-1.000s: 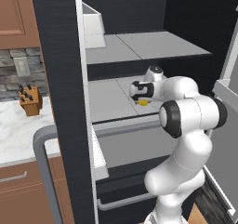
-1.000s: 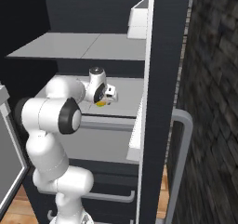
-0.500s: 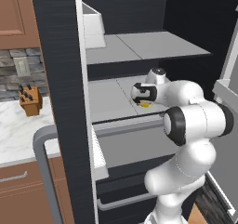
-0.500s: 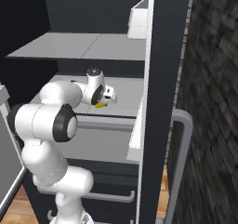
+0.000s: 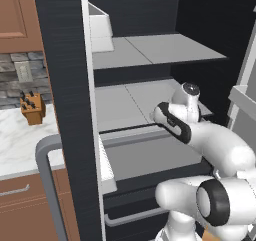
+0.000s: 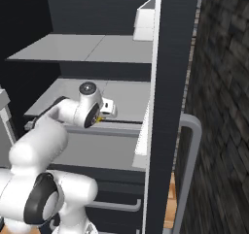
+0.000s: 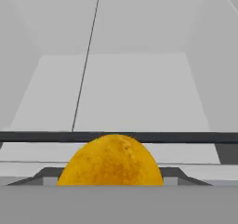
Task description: Pick the banana and mango from the fridge and place them inside the tupperware on the counter.
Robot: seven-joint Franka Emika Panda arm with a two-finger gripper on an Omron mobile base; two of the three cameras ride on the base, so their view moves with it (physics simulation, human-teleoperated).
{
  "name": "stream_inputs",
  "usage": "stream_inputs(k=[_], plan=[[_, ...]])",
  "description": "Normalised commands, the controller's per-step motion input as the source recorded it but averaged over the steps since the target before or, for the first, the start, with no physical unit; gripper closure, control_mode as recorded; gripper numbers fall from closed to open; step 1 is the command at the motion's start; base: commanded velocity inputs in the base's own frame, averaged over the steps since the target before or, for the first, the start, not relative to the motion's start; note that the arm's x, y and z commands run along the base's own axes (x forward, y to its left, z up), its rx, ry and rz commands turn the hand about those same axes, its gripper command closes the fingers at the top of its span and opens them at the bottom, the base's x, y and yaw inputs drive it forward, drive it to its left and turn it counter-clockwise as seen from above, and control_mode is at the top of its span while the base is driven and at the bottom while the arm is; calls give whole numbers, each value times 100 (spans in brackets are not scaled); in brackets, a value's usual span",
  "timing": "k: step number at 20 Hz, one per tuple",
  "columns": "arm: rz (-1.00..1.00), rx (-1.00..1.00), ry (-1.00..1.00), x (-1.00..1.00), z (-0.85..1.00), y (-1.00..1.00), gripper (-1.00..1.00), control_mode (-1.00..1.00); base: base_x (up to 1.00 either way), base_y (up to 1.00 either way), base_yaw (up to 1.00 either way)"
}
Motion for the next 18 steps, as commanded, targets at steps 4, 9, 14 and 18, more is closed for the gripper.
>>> stream_inputs(k=[4,9,14,18], plan=[[10,0,19,-100,100,0,100,-100,0,0,0],[7,0,6,-99,88,0,100,-100,0,0,0],[0,0,-15,-90,62,0,100,-100,0,0,0],[0,0,-7,-99,48,-2,100,-100,0,0,0]])
